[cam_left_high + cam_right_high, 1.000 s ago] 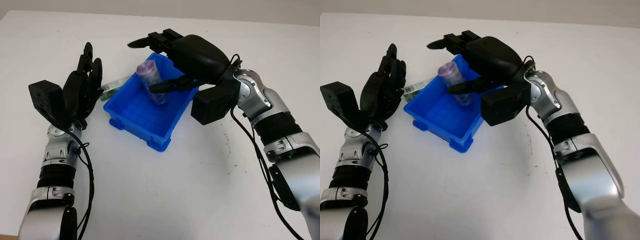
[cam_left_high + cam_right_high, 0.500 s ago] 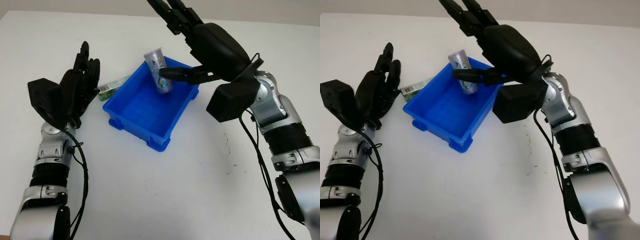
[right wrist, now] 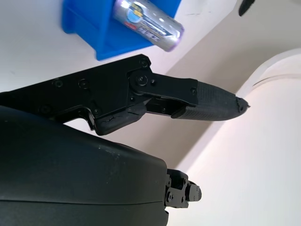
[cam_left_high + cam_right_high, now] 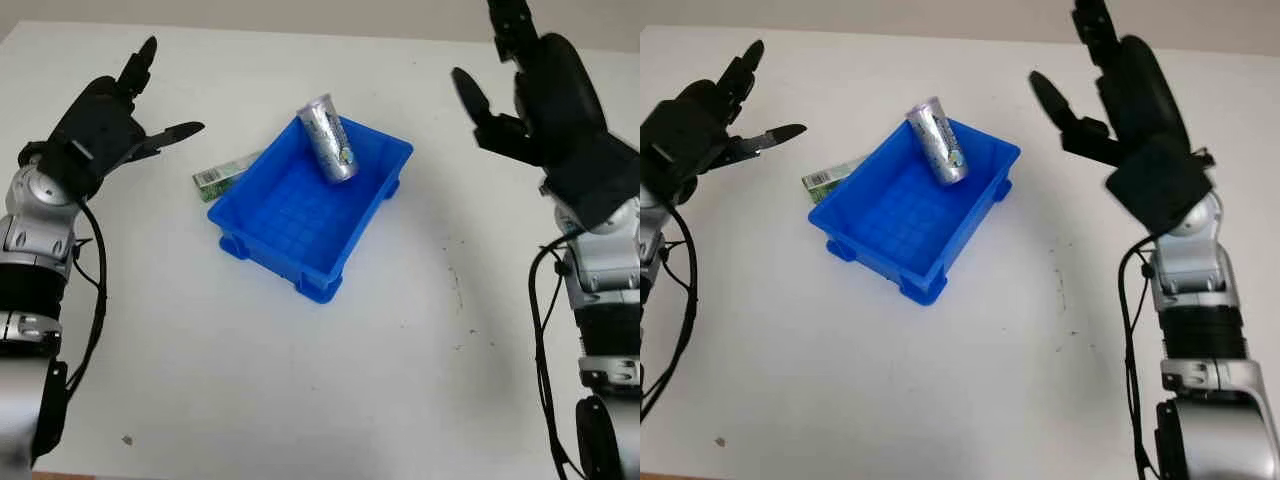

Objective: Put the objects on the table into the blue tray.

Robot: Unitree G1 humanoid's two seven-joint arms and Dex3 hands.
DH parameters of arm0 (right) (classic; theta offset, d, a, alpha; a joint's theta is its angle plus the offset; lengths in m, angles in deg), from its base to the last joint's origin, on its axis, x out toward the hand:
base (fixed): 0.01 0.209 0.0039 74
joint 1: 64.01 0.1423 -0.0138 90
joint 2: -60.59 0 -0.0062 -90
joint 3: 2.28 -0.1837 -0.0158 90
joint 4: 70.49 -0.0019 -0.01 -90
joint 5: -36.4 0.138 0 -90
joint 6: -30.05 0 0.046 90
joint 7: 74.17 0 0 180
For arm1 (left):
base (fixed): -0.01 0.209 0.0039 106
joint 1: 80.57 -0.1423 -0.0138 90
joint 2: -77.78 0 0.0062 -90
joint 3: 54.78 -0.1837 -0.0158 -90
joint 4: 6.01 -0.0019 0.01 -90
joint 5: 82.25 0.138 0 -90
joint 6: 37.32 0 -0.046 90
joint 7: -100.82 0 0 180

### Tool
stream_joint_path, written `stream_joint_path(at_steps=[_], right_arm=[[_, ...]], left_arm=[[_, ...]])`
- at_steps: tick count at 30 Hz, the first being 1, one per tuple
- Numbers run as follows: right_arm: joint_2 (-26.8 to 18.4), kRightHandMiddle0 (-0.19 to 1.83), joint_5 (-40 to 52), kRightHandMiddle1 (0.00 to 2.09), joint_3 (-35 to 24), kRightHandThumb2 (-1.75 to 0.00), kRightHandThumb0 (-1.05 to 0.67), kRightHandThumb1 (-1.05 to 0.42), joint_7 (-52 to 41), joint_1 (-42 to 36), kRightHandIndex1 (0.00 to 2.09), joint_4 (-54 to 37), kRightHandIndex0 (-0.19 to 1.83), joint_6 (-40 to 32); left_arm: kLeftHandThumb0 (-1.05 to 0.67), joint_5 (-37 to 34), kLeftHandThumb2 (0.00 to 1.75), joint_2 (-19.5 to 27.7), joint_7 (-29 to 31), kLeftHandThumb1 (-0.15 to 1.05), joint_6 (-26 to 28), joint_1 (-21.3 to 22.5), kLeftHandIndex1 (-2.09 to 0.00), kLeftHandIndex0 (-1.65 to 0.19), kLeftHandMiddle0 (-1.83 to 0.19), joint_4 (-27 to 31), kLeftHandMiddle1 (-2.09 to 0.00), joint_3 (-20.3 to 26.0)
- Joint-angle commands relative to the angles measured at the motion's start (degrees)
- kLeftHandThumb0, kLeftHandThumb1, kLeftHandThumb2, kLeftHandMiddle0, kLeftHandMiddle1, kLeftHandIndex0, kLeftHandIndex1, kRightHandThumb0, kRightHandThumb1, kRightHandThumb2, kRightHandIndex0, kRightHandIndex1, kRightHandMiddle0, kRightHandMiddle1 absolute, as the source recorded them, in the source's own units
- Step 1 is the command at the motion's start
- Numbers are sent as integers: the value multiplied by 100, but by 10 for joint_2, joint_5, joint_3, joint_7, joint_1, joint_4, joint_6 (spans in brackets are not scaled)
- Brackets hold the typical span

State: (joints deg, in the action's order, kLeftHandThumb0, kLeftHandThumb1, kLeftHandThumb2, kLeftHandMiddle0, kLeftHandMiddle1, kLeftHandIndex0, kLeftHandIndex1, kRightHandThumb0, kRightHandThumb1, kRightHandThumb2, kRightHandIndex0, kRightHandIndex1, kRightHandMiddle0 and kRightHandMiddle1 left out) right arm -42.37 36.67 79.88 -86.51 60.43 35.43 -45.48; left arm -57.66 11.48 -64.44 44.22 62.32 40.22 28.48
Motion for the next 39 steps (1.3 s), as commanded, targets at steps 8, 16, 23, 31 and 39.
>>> stream_joint_path(at_steps=[8,16,23,31,39], right_arm=[[10,-13,-8,7,-5,-60,-75,-105,14,-30,5,-68,-16,-58],[12,-12,-13,7,-5,-59,-72,-105,15,-29,5,-73,-15,-62],[11,-12,-30,7,-2,-61,-71,-105,23,-26,6,-73,-14,-63],[17,-12,-30,6,-2,-62,-70,-105,25,-22,5,-71,-15,-64],[18,-10,-32,7,-4,-61,-68,-105,23,-30,6,-76,-14,-55]], left_arm=[[-76,87,6,5,44,102,-73,119,-2,18,18,-131,-1,-101],[-76,92,5,-8,71,99,-86,135,-2,19,19,-155,-2,-123],[-87,102,5,-16,88,100,-74,137,-2,18,19,-149,-2,-139],[-88,110,6,-23,107,101,-73,142,-2,18,19,-153,-1,-153],[-90,158,9,-33,50,104,-75,129,-5,17,17,-140,-5,-185]])
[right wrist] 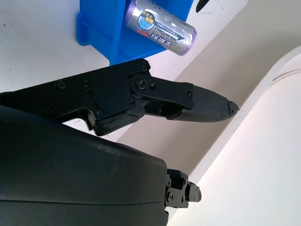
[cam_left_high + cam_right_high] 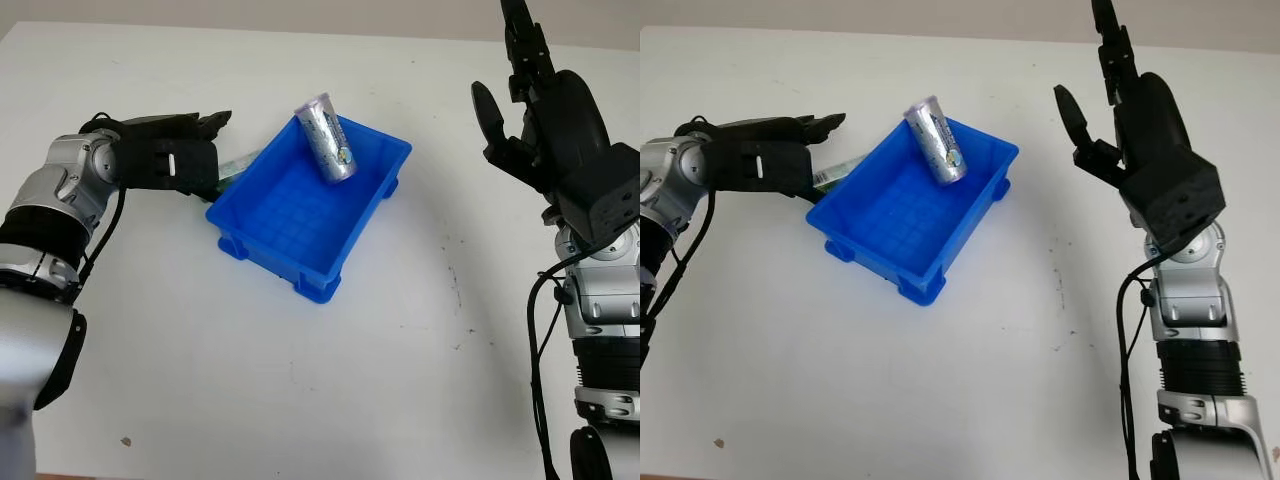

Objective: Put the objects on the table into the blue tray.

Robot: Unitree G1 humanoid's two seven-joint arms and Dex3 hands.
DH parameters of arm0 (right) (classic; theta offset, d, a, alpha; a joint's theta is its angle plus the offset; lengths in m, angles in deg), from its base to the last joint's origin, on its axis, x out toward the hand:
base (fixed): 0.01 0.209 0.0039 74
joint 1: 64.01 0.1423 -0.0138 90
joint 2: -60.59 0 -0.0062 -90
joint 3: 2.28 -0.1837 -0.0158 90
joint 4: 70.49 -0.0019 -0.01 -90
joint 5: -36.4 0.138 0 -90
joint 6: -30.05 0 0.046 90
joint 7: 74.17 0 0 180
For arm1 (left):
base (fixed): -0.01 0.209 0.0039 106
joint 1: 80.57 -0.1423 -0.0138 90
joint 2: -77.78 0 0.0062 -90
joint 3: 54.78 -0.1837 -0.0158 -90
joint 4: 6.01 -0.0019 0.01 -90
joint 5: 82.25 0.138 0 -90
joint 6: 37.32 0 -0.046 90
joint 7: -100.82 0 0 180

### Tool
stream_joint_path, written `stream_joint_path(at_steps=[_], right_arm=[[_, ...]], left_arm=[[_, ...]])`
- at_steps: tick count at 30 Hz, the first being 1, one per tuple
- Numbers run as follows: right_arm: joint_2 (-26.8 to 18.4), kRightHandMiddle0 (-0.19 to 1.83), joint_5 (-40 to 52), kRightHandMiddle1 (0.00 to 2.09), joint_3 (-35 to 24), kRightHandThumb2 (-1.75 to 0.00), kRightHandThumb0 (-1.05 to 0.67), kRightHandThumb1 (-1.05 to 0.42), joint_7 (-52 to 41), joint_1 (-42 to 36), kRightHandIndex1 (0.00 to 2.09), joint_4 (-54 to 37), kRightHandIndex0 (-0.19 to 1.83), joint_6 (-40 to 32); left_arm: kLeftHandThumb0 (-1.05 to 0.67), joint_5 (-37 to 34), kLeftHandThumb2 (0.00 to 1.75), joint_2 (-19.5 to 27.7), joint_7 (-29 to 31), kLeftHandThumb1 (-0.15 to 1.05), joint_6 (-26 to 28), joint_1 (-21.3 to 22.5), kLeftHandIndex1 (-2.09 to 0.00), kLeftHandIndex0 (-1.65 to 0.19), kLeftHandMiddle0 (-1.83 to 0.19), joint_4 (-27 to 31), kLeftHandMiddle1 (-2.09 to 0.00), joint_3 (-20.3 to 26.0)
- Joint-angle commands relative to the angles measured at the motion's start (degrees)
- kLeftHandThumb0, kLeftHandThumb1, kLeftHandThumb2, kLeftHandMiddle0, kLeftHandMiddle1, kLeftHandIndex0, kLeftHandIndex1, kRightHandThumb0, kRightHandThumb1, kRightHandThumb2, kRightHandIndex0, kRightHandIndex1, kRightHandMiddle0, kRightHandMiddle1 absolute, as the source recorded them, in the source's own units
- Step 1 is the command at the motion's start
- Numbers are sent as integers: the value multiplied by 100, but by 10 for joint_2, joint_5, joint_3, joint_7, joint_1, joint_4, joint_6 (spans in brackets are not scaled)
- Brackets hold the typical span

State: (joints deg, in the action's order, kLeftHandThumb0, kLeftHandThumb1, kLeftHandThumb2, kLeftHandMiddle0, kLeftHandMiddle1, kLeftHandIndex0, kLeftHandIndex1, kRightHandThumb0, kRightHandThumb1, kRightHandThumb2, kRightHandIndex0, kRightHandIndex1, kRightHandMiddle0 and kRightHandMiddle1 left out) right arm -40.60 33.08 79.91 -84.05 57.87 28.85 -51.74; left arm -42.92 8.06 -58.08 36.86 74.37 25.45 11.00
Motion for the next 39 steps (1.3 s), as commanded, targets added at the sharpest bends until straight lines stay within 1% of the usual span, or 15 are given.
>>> stream_joint_path(at_steps=[1,5,6,7,8,9,10,14,18,22,24,25,28,32,39], right_arm=[[0,-10,3,7,-4,-61,-68,-105,-1,-6,6,-11,-14,7],[1,-9,5,8,-7,-60,-68,-105,1,-12,7,-20,-12,2],[1,-9,6,8,-7,-60,-68,-105,0,-14,7,-22,-12,2],[0,-9,7,8,-8,-60,-67,-105,-1,-15,7,-23,-12,4],[-1,-9,6,8,-8,-60,-67,-105,-2,-17,6,-24,-12,5],[-1,-9,7,8,-8,-60,-66,-105,-2,-18,6,-26,-12,6],[-2,-9,7,8,-9,-60,-66,-105,-2,-19,6,-26,-12,9],[-3,-8,5,8,-10,-59,-64,-105,-1,-24,7,-31,-11,13],[-4,-8,6,9,-11,-59,-62,-105,-2,-25,7,-27,-10,23],[-4,-7,8,10,-12,-58,-62,-105,-3,-25,7,-25,-10,26],[-5,-7,6,10,-11,-57,-61,-105,-4,-23,7,-23,-9,28],[-5,-8,7,10,-11,-57,-62,-105,-5,-22,7,-21,-10,30],[-3,-7,7,11,-10,-56,-62,-105,-5,-20,8,-18,-8,33],[-3,-5,5,13,-8,-56,-60,-105,-5,-17,8,-14,-6,39],[-1,-4,4,16,-6,-56,-60,-105,-5,-11,9,-8,-4,43]], left_arm=[[-87,22,10,-3,-29,105,4,6,-5,16,17,11,-5,-18],[-74,57,10,-23,-118,105,27,-10,-9,6,1,14,-9,-35],[-68,64,8,-29,-153,105,25,-15,-16,-13,1,7,-122,-38],[-64,71,9,-34,-187,105,21,-18,-22,-26,-14,-1,-165,-43],[-62,80,11,-38,-222,105,16,-21,-30,-36,-27,-9,-187,-50],[-59,87,13,-41,-245,105,13,-22,-53,-38,-47,-17,-198,-56],[-56,94,18,-43,-261,105,11,-20,-94,-26,-52,-25,-205,-63],[-49,103,30,-57,-273,105,15,-9,-131,-18,-25,-53,-208,-78],[-49,108,35,-65,-271,105,17,-2,-164,-11,-40,-73,-209,-88],[-52,120,38,-65,-254,105,32,7,-135,-12,-42,-80,-209,-104],[-53,125,38,-65,-253,105,36,9,-160,-9,-52,-81,-209,-110],[-53,126,37,-65,-254,105,36,10,-186,-5,-61,-81,-209,-112],[-53,134,35,-62,-247,105,41,14,-206,-8,-69,-81,-209,-121],[-53,135,33,-60,-245,105,51,16,-200,6,-59,-79,-209,-121],[-48,134,30,-44,-273,105,50,25,-170,-2,-52,-93,-209,-116]])
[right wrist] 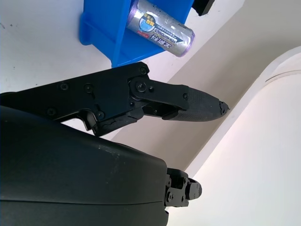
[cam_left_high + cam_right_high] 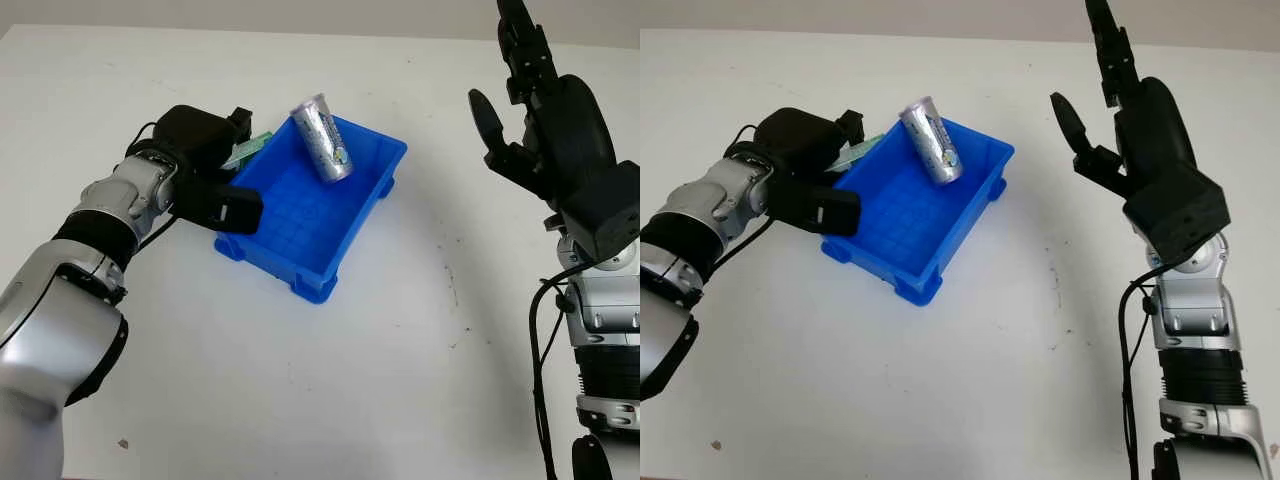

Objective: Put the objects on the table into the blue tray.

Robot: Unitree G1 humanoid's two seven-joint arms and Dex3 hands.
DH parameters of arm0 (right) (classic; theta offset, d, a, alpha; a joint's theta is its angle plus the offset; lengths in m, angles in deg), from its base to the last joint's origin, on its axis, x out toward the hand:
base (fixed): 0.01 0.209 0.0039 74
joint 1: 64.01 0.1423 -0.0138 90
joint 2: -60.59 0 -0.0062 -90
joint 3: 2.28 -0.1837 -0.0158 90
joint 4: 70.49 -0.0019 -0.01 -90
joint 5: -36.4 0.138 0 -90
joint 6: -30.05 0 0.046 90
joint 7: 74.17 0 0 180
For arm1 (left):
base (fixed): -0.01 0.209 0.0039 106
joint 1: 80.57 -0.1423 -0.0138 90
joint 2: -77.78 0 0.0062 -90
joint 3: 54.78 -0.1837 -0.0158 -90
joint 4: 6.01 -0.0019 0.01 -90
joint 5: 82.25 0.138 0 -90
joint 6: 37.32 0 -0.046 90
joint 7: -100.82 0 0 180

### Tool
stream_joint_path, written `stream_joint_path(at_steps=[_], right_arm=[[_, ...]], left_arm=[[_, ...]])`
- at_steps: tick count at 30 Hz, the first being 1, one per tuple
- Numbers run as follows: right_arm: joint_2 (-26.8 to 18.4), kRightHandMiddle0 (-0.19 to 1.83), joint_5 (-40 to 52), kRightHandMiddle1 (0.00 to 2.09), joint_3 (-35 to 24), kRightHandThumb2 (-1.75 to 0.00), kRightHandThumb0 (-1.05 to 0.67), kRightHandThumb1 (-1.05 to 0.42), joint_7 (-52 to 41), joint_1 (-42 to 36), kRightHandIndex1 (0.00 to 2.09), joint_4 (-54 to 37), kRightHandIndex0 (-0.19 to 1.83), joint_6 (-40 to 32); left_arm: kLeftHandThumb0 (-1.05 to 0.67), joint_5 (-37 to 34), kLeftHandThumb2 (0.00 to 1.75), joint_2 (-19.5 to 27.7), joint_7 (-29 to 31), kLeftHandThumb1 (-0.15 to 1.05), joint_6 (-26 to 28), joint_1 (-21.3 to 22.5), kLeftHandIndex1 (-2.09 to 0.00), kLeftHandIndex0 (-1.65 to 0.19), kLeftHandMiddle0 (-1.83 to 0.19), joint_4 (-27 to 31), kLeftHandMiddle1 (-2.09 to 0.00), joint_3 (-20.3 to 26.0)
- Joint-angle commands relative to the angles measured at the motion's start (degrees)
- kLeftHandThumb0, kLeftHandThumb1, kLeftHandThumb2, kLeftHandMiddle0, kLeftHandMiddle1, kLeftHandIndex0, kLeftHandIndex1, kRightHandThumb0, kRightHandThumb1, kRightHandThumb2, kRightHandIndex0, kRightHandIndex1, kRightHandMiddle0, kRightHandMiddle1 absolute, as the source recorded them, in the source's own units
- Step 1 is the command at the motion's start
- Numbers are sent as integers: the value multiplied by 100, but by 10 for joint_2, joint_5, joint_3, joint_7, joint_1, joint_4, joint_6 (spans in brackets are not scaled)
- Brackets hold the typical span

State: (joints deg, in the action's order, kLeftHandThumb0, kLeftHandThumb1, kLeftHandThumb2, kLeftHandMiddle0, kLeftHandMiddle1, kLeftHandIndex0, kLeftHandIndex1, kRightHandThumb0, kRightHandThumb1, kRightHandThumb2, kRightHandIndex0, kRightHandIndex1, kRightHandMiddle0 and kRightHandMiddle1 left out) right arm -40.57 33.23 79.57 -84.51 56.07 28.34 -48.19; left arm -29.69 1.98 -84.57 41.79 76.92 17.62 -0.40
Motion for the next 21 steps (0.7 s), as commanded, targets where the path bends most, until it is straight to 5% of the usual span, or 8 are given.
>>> stream_joint_path(at_steps=[1,6,10,15,21], right_arm=[[0,-5,2,17,-3,-56,-60,-105,0,7,9,-2,-4,9],[-2,-17,-15,47,2,-56,-62,-105,9,7,10,-2,-1,11],[-2,-19,-13,48,1,-52,-61,-105,6,4,9,-12,-2,-7],[4,-19,-4,50,-2,-42,-57,-105,6,4,8,-17,-2,-31],[9,-19,7,50,-1,-35,-53,-105,5,8,7,-16,-3,-40]], left_arm=[[-48,-3,30,17,-8,105,6,3,-181,-2,-53,-20,-209,2],[-46,-20,34,22,-6,105,36,31,-194,7,-34,-55,-209,17],[-44,-50,39,33,0,105,45,52,-172,-2,-29,-64,-207,42],[-44,-88,41,49,-11,105,32,62,-200,12,-34,-59,-208,73],[-47,-118,41,56,-33,105,36,69,-209,-53,-100,-48,-209,103]])
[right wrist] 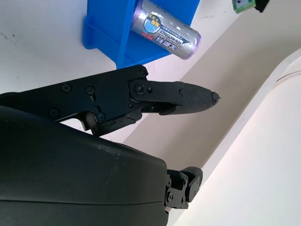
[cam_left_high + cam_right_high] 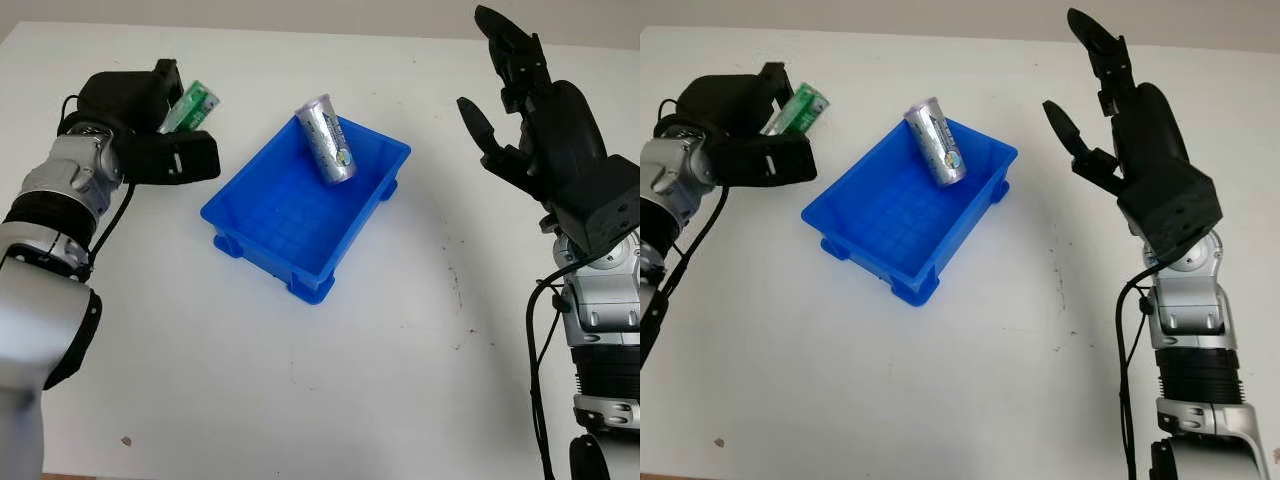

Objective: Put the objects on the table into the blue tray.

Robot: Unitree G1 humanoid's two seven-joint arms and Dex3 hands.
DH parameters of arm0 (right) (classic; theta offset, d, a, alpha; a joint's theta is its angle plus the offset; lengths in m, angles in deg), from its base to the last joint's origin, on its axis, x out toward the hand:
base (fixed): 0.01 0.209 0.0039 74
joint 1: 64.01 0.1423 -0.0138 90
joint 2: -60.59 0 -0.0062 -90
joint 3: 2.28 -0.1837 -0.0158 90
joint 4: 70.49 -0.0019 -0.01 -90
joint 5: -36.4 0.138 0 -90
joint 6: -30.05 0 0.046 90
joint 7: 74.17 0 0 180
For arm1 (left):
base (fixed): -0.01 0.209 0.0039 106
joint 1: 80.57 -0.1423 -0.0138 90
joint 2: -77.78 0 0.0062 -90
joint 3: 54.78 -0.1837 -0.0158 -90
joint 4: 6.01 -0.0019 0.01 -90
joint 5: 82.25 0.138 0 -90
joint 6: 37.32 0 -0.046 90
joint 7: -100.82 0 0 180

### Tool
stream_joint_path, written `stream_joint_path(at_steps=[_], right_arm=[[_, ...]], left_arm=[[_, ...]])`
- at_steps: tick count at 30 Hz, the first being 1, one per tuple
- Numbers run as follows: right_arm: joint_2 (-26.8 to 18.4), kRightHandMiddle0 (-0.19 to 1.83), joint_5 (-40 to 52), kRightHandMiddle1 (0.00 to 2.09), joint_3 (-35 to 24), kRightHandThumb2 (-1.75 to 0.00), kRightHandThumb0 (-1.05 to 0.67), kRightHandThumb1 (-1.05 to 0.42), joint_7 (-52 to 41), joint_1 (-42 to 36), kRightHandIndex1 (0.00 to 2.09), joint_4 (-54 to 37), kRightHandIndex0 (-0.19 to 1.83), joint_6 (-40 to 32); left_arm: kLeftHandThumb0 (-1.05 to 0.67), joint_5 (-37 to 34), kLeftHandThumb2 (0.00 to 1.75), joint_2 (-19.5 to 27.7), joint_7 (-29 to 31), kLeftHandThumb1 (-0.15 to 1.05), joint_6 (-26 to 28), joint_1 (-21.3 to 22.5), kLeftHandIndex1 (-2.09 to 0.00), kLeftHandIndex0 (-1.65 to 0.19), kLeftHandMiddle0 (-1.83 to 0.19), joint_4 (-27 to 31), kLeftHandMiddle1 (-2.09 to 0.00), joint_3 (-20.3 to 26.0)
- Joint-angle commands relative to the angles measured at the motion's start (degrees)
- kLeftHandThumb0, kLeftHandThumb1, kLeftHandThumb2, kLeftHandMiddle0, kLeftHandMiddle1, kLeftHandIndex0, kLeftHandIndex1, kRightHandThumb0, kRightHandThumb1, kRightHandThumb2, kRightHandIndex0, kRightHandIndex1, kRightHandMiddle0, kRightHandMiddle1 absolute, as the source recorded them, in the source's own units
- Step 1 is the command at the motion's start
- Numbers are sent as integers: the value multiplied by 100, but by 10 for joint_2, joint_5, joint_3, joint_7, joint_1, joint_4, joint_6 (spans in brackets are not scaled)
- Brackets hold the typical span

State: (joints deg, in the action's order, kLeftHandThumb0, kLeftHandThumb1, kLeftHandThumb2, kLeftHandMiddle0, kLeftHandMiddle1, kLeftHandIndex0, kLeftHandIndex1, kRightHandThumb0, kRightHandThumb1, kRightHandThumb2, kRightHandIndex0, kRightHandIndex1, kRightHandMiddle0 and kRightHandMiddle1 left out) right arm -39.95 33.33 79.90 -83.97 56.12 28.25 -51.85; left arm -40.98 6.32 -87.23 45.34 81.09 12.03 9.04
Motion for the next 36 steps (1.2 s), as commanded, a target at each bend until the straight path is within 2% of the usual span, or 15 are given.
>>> stream_joint_path(at_steps=[1,6,9,10,12,13,19,23,27,28,29,31,33,35,36], right_arm=[[5,-19,7,49,-4,-34,-52,-105,0,8,7,-16,-3,-4],[7,-19,7,46,-3,-31,-50,-105,0,7,7,-20,-4,-15],[7,-19,14,43,-3,-30,-48,-105,-7,8,6,-18,-5,-14],[7,-19,15,41,-3,-30,-46,-105,-9,9,6,-16,-5,-13],[7,-19,16,40,-2,-30,-46,-105,-11,10,6,-14,-5,-10],[8,-19,16,39,-2,-29,-44,-105,-11,11,5,-13,-6,-11],[8,-19,5,39,4,-30,-42,-105,-9,12,6,-17,-5,-21],[13,-19,9,38,2,-29,-42,-105,-9,8,6,-23,-5,-28],[13,-19,10,37,0,-29,-43,-105,-9,5,5,-21,-6,-24],[13,-19,10,38,-1,-29,-43,-105,-9,4,5,-22,-6,-24],[13,-19,10,39,-1,-29,-42,-105,-8,2,5,-25,-6,-26],[14,-19,9,40,-1,-29,-42,-105,-7,0,5,-30,-6,-31],[15,-19,6,41,0,-29,-42,-105,-3,-2,6,-35,-5,-34],[16,-19,3,42,0,-29,-43,-105,0,-5,6,-39,-4,-34],[15,-19,1,43,0,-29,-43,-105,1,-7,6,-41,-4,-35]], left_arm=[[-47,-7,42,14,-6,105,-3,27,-209,-56,-101,11,-209,10],[-48,-51,41,24,43,105,-22,17,-209,-49,-74,58,-207,46],[-47,-107,41,35,104,105,-43,-18,-209,-59,-79,146,-208,86],[-47,-127,41,39,129,105,-48,-34,-209,-64,-87,183,-209,100],[-46,-175,41,43,199,105,-29,-65,-209,-67,-98,265,-209,128],[-46,-194,41,46,233,105,-18,-81,-209,-63,-100,306,-209,138],[-46,-265,43,55,374,105,42,-158,-209,-53,-90,509,-209,173],[-46,-298,43,51,431,105,88,-182,-209,-55,-86,582,-209,185],[-46,-331,44,52,495,105,108,-200,-209,-55,-80,632,-209,185],[-46,-345,42,44,506,105,146,-210,-198,-36,-72,653,-209,188],[-49,-356,35,36,511,105,175,-219,-163,-13,-65,669,-195,190],[-52,-363,31,29,514,105,209,-232,-140,1,-59,690,-179,189],[-54,-356,30,28,515,105,225,-236,-99,8,-33,699,-122,179],[-55,-353,30,22,517,105,228,-235,-61,10,-16,688,-79,171],[-55,-354,30,18,520,105,225,-233,-49,12,-10,678,-62,168]])
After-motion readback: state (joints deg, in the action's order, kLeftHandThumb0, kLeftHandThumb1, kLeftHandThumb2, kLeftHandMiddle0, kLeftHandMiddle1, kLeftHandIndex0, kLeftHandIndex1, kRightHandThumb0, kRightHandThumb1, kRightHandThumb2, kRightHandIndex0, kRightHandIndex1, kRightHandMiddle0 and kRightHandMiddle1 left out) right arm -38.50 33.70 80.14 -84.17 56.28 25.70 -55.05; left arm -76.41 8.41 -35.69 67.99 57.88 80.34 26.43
